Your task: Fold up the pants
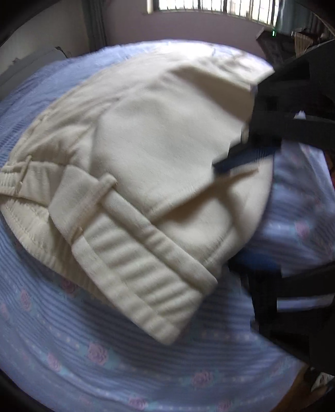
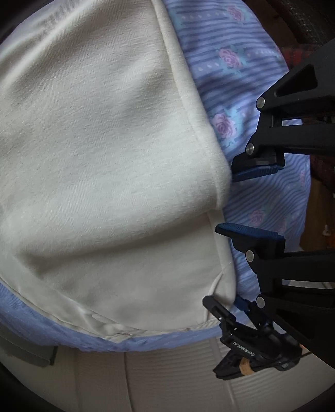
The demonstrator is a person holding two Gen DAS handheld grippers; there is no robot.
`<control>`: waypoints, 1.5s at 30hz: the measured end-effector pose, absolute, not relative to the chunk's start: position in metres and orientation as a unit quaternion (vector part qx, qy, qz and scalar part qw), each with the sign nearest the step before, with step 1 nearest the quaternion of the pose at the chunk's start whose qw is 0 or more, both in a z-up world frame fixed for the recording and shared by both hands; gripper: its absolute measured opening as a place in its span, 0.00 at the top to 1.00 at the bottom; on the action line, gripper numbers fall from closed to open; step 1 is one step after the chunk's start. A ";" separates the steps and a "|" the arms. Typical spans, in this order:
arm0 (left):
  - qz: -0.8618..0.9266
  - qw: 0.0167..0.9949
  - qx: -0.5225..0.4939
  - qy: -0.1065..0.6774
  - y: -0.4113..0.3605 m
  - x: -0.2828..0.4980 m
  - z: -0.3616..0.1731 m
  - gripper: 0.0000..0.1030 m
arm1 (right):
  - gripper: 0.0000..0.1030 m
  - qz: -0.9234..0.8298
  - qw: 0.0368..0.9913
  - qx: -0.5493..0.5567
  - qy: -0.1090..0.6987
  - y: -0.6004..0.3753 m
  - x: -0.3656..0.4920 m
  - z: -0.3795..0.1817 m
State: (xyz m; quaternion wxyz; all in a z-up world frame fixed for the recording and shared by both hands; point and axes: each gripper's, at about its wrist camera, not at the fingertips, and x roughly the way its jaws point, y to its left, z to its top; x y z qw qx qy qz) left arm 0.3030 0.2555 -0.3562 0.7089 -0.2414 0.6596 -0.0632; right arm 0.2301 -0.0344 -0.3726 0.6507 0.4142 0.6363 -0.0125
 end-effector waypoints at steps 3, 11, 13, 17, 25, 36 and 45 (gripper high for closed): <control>-0.086 0.713 -0.248 0.651 0.256 0.306 -0.346 0.80 | 0.66 -0.018 0.661 0.410 0.629 -0.036 0.239 -0.367; -0.120 0.743 -0.222 0.619 0.261 0.300 -0.288 0.90 | 0.92 -0.025 0.694 0.377 0.613 -0.048 0.248 -0.326; -0.128 0.750 -0.216 0.612 0.263 0.297 -0.273 0.90 | 0.92 -0.014 0.722 0.353 0.595 -0.049 0.247 -0.295; -0.135 0.764 -0.220 0.591 0.266 0.304 -0.246 0.90 | 0.92 0.003 0.778 0.303 0.551 -0.049 0.260 -0.227; -0.161 0.797 -0.232 0.534 0.246 0.366 -0.198 0.91 | 0.92 0.014 0.813 0.266 0.517 -0.066 0.353 -0.183; -0.114 0.813 -0.231 0.522 0.232 0.498 -0.213 0.91 | 0.92 0.047 0.815 0.208 0.538 -0.072 0.494 -0.196; -0.075 0.791 -0.196 0.574 0.227 0.562 -0.269 0.90 | 0.92 0.044 0.780 0.197 0.592 -0.063 0.564 -0.258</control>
